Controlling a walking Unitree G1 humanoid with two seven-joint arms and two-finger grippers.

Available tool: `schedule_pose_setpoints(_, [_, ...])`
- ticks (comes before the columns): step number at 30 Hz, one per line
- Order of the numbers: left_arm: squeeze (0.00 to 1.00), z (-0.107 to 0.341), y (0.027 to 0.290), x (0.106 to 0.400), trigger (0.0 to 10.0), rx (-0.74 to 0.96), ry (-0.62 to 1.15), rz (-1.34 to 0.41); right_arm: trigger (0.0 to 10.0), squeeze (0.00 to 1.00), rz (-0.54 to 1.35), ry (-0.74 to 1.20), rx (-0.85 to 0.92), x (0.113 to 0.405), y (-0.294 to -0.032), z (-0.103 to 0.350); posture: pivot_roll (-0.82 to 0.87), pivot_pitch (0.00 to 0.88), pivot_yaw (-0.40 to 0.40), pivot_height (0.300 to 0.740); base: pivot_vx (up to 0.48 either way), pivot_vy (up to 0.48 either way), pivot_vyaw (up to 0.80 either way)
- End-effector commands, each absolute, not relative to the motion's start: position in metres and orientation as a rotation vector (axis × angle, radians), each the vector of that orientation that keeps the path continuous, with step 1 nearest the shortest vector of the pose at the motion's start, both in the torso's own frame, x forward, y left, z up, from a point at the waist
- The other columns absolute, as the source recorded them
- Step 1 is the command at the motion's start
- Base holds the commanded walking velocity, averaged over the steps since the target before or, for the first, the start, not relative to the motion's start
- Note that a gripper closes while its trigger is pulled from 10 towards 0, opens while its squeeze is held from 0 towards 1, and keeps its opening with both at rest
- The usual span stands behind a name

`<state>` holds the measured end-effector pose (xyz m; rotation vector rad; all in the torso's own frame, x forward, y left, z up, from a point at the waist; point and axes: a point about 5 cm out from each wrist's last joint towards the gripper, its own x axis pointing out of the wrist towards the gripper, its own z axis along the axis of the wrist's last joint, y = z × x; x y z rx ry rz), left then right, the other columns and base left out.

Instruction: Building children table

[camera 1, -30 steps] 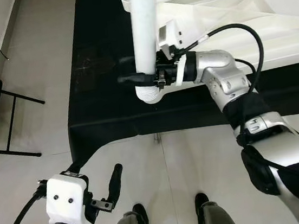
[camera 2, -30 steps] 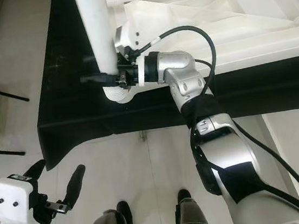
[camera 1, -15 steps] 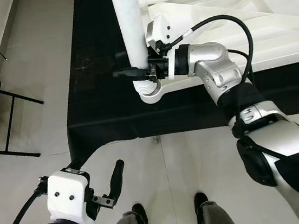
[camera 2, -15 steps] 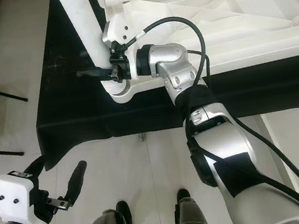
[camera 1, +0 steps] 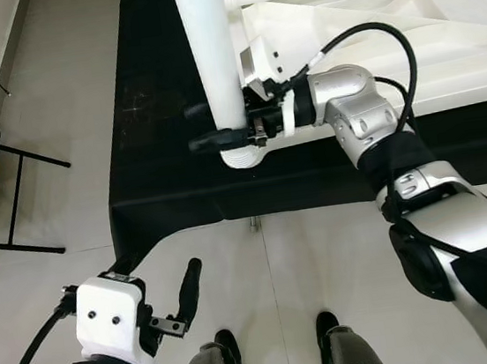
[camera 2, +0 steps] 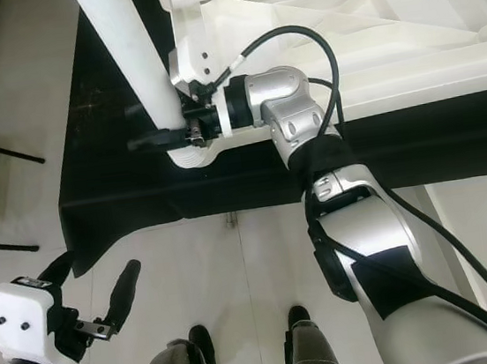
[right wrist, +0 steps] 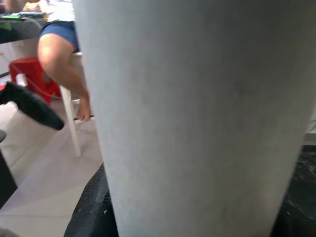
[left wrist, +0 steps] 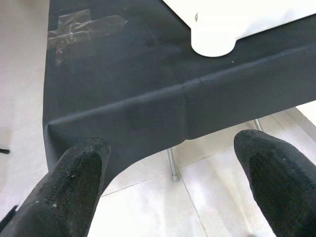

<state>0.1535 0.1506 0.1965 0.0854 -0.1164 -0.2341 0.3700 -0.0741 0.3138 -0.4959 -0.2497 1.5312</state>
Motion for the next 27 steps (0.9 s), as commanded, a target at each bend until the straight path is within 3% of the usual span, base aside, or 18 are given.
schedule_pose_setpoints(1, [0.00, 0.191, 0.153, 0.153, 10.0, 0.089, -0.090, -0.217, 10.0, 0.00, 1.565, -0.175, -0.512, 0.369, -0.072, 0.296, 0.10, 0.443, 0.086, 0.740, 0.000, 0.000, 0.00])
schedule_pose_setpoints(4, [0.00, 0.191, 0.154, 0.153, 10.0, 0.090, -0.090, -0.217, 10.0, 0.00, 1.560, -0.168, -0.521, 0.370, -0.072, 0.295, 0.10, 0.443, 0.086, 0.740, 0.000, 0.000, 0.00])
schedule_pose_setpoints(8, [0.00, 0.191, 0.154, 0.154, 10.0, 0.093, -0.089, -0.215, 10.0, 0.00, 1.375, -0.186, -0.511, 0.382, -0.068, 0.301, 0.10, 0.443, 0.088, 0.740, 0.000, 0.000, 0.00])
schedule_pose_setpoints(12, [0.00, 0.192, 0.154, 0.154, 10.0, 0.093, -0.091, -0.214, 10.0, 0.00, 1.326, -0.196, -0.490, 0.385, -0.070, 0.306, 0.10, 0.445, 0.088, 0.740, 0.000, 0.000, 0.00])
schedule_pose_setpoints(20, [0.00, 0.192, 0.154, 0.154, 10.0, 0.091, -0.091, -0.214, 10.0, 0.00, 1.315, -0.192, -0.483, 0.386, -0.072, 0.305, 0.10, 0.446, 0.089, 0.740, 0.000, 0.000, 0.00])
schedule_pose_setpoints(27, [0.00, 0.192, 0.154, 0.154, 10.0, 0.093, -0.090, -0.216, 10.0, 0.00, 1.428, -0.146, -0.528, 0.380, -0.076, 0.293, 0.11, 0.449, 0.090, 0.740, 0.000, 0.000, 0.00])
